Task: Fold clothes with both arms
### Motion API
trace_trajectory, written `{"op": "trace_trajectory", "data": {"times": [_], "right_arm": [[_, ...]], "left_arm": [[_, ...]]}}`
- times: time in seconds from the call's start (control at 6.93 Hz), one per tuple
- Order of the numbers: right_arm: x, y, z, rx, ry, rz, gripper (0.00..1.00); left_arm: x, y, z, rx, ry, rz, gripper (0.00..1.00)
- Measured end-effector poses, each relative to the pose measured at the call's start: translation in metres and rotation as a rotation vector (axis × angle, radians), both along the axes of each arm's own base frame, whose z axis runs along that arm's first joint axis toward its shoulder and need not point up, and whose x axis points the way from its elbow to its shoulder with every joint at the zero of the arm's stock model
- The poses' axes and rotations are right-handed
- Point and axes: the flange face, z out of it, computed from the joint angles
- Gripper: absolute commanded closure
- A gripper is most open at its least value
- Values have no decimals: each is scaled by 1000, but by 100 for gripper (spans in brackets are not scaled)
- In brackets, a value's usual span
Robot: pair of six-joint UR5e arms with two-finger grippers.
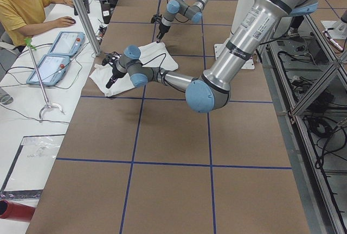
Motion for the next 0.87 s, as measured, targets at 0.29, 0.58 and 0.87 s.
{"op": "trace_trajectory", "data": {"times": [0.29,0.58,0.87], "right_arm": [[23,84,-17,12,16,-33,100],[3,168,-48,-3,28,-25,1],[-9,195,-51,23,52,-35,0]], "left_arm": [[-2,4,1,3,2,2,0],[-4,8,-1,8,6,5,0],[-7,16,-3,7,24,28,0]]}}
